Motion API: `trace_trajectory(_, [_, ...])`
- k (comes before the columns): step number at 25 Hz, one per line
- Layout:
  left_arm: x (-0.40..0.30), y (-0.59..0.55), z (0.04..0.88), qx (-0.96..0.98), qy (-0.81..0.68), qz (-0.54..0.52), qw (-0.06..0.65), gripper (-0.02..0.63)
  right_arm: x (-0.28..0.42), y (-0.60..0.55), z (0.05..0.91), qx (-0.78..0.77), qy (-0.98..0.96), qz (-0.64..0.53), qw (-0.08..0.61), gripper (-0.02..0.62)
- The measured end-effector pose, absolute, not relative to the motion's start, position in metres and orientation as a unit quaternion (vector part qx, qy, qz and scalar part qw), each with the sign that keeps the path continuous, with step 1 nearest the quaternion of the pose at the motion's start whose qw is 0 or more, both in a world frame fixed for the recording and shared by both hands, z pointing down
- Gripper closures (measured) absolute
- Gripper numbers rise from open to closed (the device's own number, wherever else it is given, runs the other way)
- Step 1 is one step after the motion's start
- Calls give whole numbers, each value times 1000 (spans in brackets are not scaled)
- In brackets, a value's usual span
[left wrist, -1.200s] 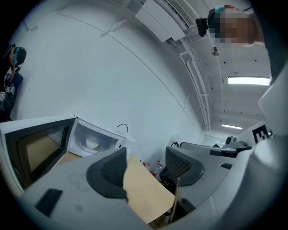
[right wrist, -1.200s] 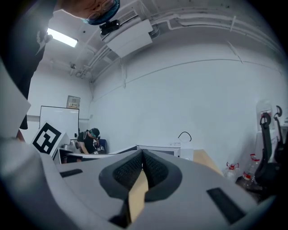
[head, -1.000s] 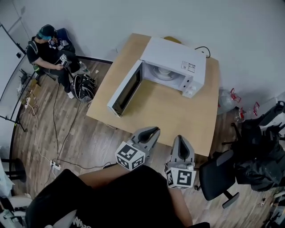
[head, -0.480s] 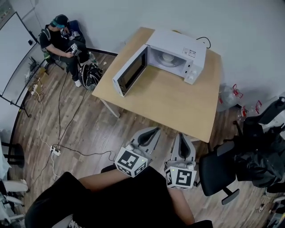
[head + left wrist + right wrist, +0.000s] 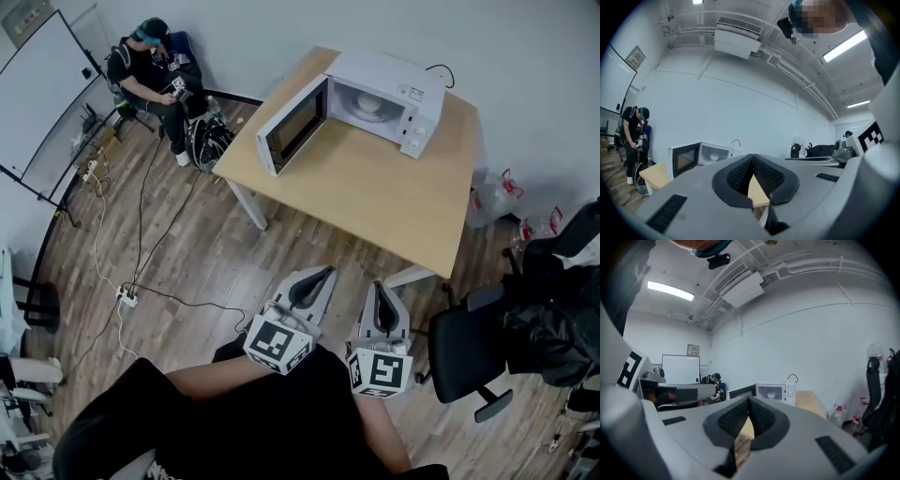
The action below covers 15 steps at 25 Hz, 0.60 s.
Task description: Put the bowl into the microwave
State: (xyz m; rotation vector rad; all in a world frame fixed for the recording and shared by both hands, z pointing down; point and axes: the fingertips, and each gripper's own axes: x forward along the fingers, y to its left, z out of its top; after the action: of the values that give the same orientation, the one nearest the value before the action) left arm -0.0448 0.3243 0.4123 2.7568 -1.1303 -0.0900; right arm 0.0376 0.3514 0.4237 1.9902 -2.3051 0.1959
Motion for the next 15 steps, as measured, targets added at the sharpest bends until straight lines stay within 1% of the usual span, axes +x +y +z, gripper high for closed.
trace_trajectory(7, [-36, 333, 419, 929, -356, 9, 102, 592, 45, 356, 413, 676, -733, 62, 42, 535])
trace_trajectory(12, [-43, 329, 402, 928, -364, 2, 83, 592, 39, 359, 403, 683, -727, 53, 48, 535])
trace_trajectory(15, [-46, 337, 407, 929, -360, 6, 81, 592, 28, 370, 412, 678, -731, 59, 52, 535])
